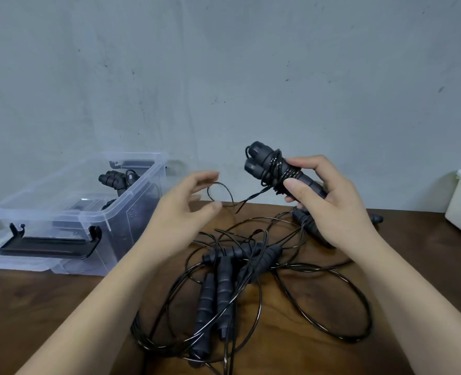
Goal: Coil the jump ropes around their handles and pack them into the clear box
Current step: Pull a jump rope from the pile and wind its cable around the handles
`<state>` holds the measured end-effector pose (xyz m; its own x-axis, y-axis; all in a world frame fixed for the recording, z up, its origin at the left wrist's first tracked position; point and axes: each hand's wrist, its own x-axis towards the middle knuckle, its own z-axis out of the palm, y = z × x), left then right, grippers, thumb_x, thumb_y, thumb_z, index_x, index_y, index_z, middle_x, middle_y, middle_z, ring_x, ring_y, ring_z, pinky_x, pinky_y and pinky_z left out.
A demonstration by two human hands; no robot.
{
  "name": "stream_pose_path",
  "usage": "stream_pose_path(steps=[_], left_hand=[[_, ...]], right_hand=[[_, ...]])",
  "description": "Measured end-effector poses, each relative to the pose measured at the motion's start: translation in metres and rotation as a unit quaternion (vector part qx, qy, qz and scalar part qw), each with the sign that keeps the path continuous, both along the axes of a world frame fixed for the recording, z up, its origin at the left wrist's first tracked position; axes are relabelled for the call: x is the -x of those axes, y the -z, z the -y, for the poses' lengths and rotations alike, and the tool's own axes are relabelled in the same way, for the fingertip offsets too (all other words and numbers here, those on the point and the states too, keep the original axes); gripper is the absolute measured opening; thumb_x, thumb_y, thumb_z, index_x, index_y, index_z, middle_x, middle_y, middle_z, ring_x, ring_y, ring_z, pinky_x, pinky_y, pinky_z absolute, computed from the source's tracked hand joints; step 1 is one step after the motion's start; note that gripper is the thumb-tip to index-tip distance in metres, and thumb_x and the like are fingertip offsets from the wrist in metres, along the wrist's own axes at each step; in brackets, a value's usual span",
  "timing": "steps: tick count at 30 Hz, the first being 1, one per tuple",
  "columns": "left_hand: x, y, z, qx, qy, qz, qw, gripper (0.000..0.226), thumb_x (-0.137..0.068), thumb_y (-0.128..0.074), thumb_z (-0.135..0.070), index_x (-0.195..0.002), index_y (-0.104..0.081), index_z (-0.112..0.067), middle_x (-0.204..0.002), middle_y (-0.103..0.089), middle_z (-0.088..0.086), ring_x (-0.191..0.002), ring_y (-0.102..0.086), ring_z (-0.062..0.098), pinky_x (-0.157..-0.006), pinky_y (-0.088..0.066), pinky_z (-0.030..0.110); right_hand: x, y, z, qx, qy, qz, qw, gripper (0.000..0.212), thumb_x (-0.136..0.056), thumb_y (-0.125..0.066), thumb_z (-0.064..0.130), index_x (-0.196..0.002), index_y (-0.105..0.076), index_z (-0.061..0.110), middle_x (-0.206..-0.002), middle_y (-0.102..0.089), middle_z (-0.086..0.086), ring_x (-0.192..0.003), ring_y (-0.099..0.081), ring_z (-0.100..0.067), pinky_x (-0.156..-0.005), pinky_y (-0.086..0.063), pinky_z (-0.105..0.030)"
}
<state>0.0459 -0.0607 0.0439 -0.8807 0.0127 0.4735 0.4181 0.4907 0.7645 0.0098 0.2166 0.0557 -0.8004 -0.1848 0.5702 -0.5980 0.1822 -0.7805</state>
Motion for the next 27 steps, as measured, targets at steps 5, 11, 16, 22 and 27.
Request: stream_pose_path(steps=[5, 11, 16, 22, 27], left_hand=[[0.027, -0.026, -0.035, 0.096, -0.006, -0.007, 0.995, 0.044, -0.094, -0.076, -0.034, -0.132, -0.056, -0.041, -0.127, -0.059, -0.037, -0.12, -0.047, -0.025, -0.105, -0.04, 0.008], [0.038, -0.022, -0.052, 0.013, 0.05, 0.035, 0.998, 0.013, -0.106, -0.059, -0.036, -0.106, -0.071, -0.03, -0.099, -0.076, -0.011, -0.099, -0.07, 0.007, -0.091, -0.055, 0.038], [0.027, -0.014, -0.061, 0.098, 0.064, 0.008, 0.993, 0.023, -0.111, -0.049, -0.041, -0.105, -0.069, -0.03, -0.066, -0.058, -0.004, -0.061, -0.053, 0.012, -0.058, -0.043, 0.032], [0.005, -0.039, -0.054, 0.237, 0.056, 0.009, 0.97, 0.028, -0.108, -0.054, -0.045, -0.09, -0.065, -0.026, -0.06, -0.056, -0.004, -0.055, -0.051, 0.011, -0.052, -0.037, 0.027], [-0.014, -0.062, -0.039, 0.244, 0.083, -0.023, 0.966, 0.03, -0.103, -0.062, -0.047, -0.079, -0.064, -0.03, -0.06, -0.055, -0.004, -0.053, -0.048, 0.009, -0.052, -0.032, 0.027]], right_hand=[[-0.019, -0.028, 0.019, 0.048, -0.079, 0.0, 0.996, 0.026, -0.103, -0.068, 0.023, -0.129, -0.067, 0.03, -0.125, -0.074, 0.008, -0.091, -0.078, -0.027, -0.076, -0.06, -0.032], [-0.021, -0.038, 0.025, 0.076, -0.115, -0.021, 0.99, 0.029, -0.101, -0.067, 0.024, -0.13, -0.066, 0.024, -0.125, -0.074, 0.002, -0.088, -0.076, -0.034, -0.073, -0.058, -0.037], [-0.009, -0.031, 0.015, 0.043, -0.036, -0.035, 0.998, 0.027, -0.106, -0.066, 0.025, -0.132, -0.066, 0.035, -0.123, -0.074, 0.002, -0.094, -0.077, -0.028, -0.077, -0.058, -0.038], [-0.002, -0.028, 0.008, 0.002, 0.024, -0.045, 0.999, 0.026, -0.107, -0.063, 0.028, -0.132, -0.067, 0.036, -0.127, -0.061, 0.009, -0.091, -0.076, -0.022, -0.072, -0.056, -0.027], [-0.008, -0.024, 0.015, -0.066, 0.024, -0.057, 0.996, 0.038, -0.101, -0.061, 0.043, -0.138, -0.067, 0.035, -0.127, -0.059, 0.01, -0.102, -0.072, -0.016, -0.084, -0.055, -0.021]])
